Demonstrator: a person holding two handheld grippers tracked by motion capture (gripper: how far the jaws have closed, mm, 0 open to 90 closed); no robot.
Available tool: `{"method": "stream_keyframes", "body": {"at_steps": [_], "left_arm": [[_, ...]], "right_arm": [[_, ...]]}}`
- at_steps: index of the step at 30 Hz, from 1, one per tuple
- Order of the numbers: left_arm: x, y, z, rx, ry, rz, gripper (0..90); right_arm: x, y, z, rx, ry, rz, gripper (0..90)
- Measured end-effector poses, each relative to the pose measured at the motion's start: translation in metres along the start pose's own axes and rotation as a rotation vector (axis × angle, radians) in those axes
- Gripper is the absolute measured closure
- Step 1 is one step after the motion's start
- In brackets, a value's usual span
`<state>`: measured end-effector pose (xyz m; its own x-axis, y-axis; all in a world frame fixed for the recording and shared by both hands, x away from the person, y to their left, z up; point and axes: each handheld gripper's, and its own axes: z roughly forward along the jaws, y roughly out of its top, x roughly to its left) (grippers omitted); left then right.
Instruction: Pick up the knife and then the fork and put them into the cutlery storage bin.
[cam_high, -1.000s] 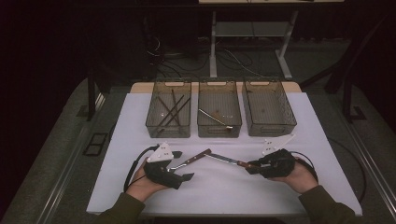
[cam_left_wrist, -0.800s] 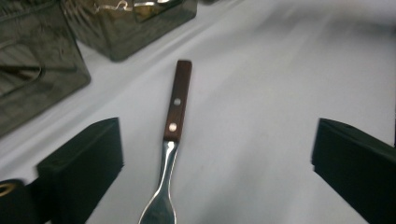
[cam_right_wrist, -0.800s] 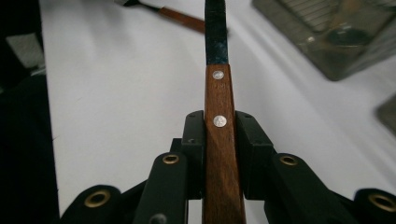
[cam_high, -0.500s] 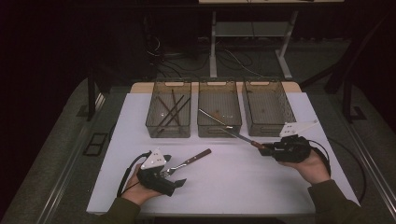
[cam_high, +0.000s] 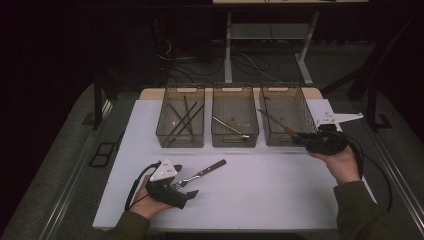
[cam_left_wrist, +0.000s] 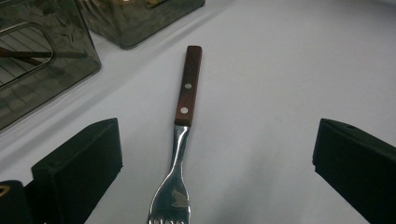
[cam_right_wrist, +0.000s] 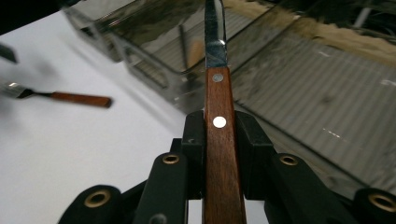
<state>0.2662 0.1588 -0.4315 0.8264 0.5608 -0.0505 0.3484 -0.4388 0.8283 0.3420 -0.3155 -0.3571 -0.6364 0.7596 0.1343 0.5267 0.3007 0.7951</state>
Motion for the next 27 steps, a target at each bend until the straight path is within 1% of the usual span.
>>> {"method": "stream_keyframes", "body": {"at_steps": [2, 5, 6, 11, 14, 16, 18, 19, 21, 22, 23, 25, 27], "left_arm": [[0.000, 0.000, 0.000, 0.000, 0.001, 0.001, 0.3], [0.000, 0.000, 0.000, 0.001, 0.001, -0.002, 0.5], [0.000, 0.000, 0.000, 0.000, 0.001, -0.003, 0.5], [0.000, 0.000, 0.000, -0.004, 0.000, -0.005, 0.6], [0.000, 0.000, 0.000, -0.004, -0.002, -0.006, 0.7], [0.000, 0.000, 0.000, -0.003, -0.004, -0.003, 0.7], [0.000, 0.000, 0.000, -0.007, -0.004, -0.004, 0.7], [0.000, 0.000, 0.000, -0.007, -0.004, -0.005, 0.7], [0.000, 0.000, 0.000, -0.007, -0.005, -0.006, 0.7], [0.000, 0.000, 0.000, -0.007, -0.005, -0.006, 0.7], [0.000, 0.000, 0.000, -0.007, -0.006, -0.007, 0.7], [0.000, 0.000, 0.000, -0.007, -0.006, -0.007, 0.7], [0.000, 0.000, 0.000, -0.006, -0.008, -0.005, 0.7]], "right_arm": [[-0.005, 0.001, 0.000, -0.007, -0.027, 0.007, 74.9], [-0.011, 0.004, 0.000, -0.013, -0.056, 0.035, 74.9], [-0.014, 0.005, -0.001, -0.015, -0.075, 0.031, 74.9], [-0.026, 0.014, 0.002, -0.025, -0.137, 0.079, 74.9], [-0.034, 0.022, 0.007, 0.003, -0.189, 0.093, 74.9], [-0.040, 0.027, 0.011, 0.016, -0.205, 0.107, 74.9], [-0.046, 0.032, 0.016, 0.025, -0.217, 0.119, 74.9], [-0.048, 0.033, 0.019, 0.036, -0.216, 0.131, 74.9], [-0.053, 0.036, 0.027, 0.060, -0.231, 0.133, 74.9], [-0.056, 0.037, 0.031, 0.073, -0.229, 0.141, 74.9], [-0.058, 0.037, 0.035, 0.081, -0.237, 0.136, 74.9], [-0.063, 0.038, 0.042, 0.105, -0.248, 0.151, 74.9], [-0.067, 0.037, 0.048, 0.131, -0.248, 0.160, 74.9]]}}
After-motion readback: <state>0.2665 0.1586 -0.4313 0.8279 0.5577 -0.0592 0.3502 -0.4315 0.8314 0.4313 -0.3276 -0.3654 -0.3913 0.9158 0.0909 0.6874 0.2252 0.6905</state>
